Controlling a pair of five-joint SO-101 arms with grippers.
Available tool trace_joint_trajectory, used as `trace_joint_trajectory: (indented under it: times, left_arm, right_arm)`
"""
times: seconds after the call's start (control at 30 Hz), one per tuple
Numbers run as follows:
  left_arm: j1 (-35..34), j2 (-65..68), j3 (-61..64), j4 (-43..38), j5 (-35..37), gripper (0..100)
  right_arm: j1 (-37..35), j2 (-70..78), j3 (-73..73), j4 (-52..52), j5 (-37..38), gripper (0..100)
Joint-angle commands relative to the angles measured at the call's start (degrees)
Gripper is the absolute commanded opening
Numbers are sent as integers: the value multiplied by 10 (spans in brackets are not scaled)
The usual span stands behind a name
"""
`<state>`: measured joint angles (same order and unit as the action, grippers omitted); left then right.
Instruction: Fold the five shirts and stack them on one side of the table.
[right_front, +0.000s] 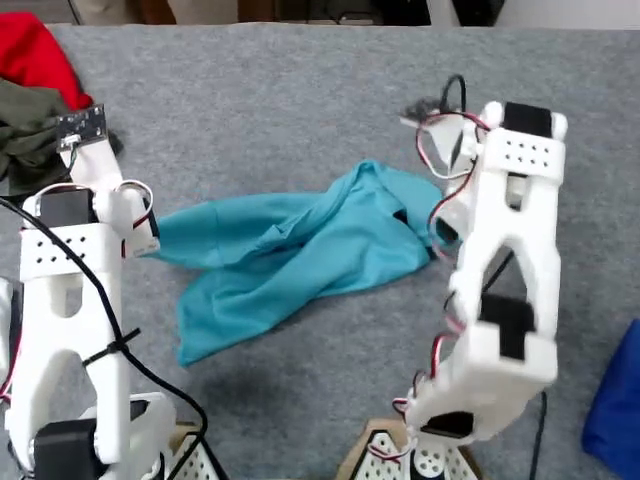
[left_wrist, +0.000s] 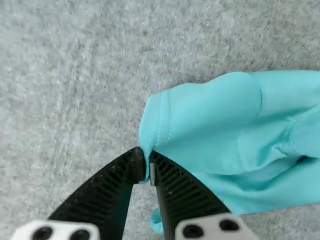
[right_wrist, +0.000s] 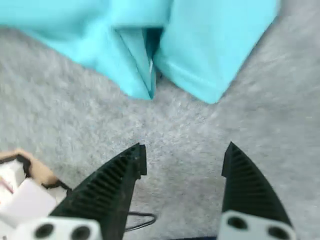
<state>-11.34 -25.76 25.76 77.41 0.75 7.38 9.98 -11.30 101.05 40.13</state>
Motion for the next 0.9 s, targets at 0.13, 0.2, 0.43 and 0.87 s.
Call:
trace_joint_trajectory:
  times: [0.13,0.2,0.43,0.87]
  left_arm:
    - [-4,3,-29,-11,9,20]
    - [-4,3,-29,-11,9,20]
    - [-4,2,-29,-11,9,20]
    - [-4,3,-29,-11,8,20]
  right_arm:
    - [-58,-66,14,-68,-109,256]
    - [-60,-29,23,-76,-148,256]
    - [-65,87,-11,-24,-241,254]
    - [-18,93,44,-90,-237,201]
